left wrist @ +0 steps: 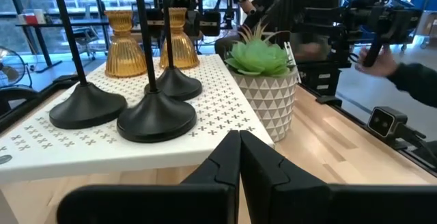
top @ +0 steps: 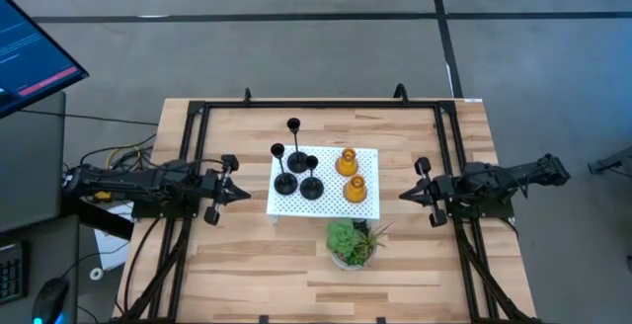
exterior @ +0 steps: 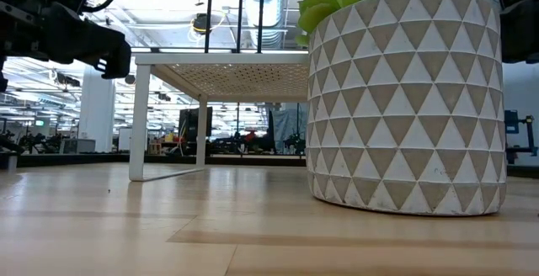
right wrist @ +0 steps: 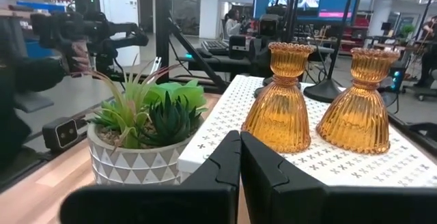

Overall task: Pick & Place candle stick holders
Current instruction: Return to Home Position

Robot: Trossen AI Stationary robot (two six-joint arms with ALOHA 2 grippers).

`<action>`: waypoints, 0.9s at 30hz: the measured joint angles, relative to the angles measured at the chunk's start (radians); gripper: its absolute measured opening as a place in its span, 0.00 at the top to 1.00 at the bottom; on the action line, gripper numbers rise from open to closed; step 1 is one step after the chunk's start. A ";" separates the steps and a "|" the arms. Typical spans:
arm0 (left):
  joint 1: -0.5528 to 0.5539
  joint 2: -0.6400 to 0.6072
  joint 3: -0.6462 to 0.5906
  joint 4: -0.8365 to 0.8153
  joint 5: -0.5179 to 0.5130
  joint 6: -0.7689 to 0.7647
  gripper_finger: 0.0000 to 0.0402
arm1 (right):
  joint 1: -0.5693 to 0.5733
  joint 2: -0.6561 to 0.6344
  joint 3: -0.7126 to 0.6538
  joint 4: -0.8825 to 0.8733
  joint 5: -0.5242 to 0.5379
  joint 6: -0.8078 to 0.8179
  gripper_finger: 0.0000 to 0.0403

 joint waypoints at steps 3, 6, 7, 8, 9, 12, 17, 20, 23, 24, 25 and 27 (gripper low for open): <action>0.000 0.000 0.000 0.000 0.000 0.000 0.98 | 0.000 0.000 0.000 0.000 0.000 0.035 1.00; 0.000 0.000 0.000 0.000 0.000 0.000 0.98 | 0.000 0.000 0.000 0.000 0.000 0.055 1.00; 0.000 0.000 0.000 0.000 0.000 0.000 0.98 | 0.000 0.000 0.000 0.000 0.000 0.055 1.00; 0.000 0.000 0.000 0.000 0.000 0.000 0.98 | 0.000 0.000 0.000 0.000 0.000 0.055 1.00; 0.000 0.000 0.000 0.000 0.000 0.000 0.98 | 0.000 0.000 0.000 0.000 0.000 0.055 1.00; 0.000 0.000 0.000 0.000 0.000 0.000 0.98 | 0.000 0.000 0.000 0.000 0.000 0.055 1.00; 0.000 0.000 0.000 0.000 0.000 0.000 0.98 | 0.000 0.000 0.000 0.000 0.000 0.055 1.00; 0.000 0.000 0.000 0.000 0.000 0.000 0.98 | 0.000 0.000 0.000 0.000 0.000 0.055 1.00; 0.000 0.000 0.000 0.000 0.000 0.000 0.98 | 0.000 0.000 0.000 0.000 0.000 0.055 1.00; 0.000 0.000 0.000 0.000 0.000 0.000 0.98 | 0.000 0.000 0.000 0.000 0.000 0.055 1.00; 0.000 0.000 0.000 0.000 0.000 0.000 0.98 | 0.000 0.000 0.000 0.000 0.000 0.055 1.00; 0.000 0.000 0.000 0.000 0.000 0.000 0.98 | 0.000 0.000 0.000 0.000 0.000 0.055 1.00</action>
